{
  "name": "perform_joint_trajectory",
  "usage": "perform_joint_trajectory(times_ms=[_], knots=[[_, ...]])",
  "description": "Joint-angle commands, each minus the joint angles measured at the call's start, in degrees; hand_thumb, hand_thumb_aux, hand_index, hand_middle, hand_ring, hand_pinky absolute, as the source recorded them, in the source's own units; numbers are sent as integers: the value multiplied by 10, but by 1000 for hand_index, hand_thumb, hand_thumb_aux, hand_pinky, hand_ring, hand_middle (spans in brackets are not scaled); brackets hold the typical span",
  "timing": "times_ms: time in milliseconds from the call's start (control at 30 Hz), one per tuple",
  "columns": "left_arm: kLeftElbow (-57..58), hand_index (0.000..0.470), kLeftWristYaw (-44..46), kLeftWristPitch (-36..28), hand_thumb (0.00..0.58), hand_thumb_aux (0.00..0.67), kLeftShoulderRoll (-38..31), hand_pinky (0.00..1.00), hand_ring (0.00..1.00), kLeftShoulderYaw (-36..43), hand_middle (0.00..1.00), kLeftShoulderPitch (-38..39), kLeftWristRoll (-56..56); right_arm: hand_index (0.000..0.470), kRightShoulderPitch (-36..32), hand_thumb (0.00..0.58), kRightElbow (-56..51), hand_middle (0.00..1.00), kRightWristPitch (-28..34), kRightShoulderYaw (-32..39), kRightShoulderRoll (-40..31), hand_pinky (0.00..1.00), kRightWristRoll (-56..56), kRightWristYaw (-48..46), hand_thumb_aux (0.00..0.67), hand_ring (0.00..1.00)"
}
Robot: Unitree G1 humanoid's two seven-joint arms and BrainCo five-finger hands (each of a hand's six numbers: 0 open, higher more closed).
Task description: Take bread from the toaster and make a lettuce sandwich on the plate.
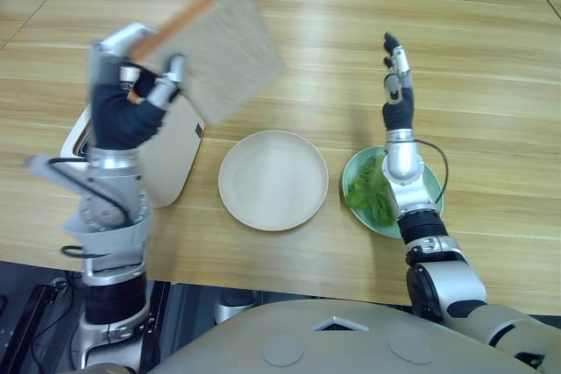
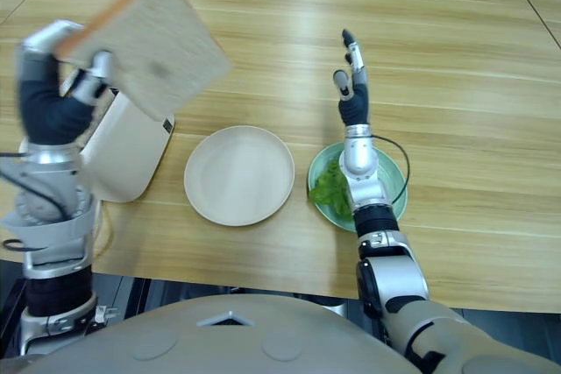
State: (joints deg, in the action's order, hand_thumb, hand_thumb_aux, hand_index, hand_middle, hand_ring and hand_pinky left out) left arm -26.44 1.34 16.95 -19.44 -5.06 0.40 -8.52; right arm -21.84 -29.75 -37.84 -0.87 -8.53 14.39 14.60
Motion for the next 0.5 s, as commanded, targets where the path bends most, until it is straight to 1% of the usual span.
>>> perform_joint_trajectory(times_ms=[33, 233, 333, 500], knots=[[51, 460, 60, -21, 580, 670, 2, 1000, 1000, 60, 1000, -4, 10, 0, 1, 0, 60, 0, 12, -7, -17, 0, 26, 10, 0, 0], [156, 460, 147, -24, 580, 670, -20, 1000, 1000, 142, 1000, -11, -10, 0, 19, 0, 159, 0, 40, -22, -66, 0, 62, 3, 0, 0], [194, 460, 177, -17, 580, 670, -32, 1000, 1000, 154, 1000, -17, -3, 0, 29, 0, 176, 0, 52, -34, -103, 0, 72, -6, 0, 0], [216, 460, 201, -7, 580, 670, -49, 1000, 1000, 163, 1000, -20, -12, 0, 49, 0, 181, 0, 61, -53, -160, 0, 89, -6, 0, 0]])
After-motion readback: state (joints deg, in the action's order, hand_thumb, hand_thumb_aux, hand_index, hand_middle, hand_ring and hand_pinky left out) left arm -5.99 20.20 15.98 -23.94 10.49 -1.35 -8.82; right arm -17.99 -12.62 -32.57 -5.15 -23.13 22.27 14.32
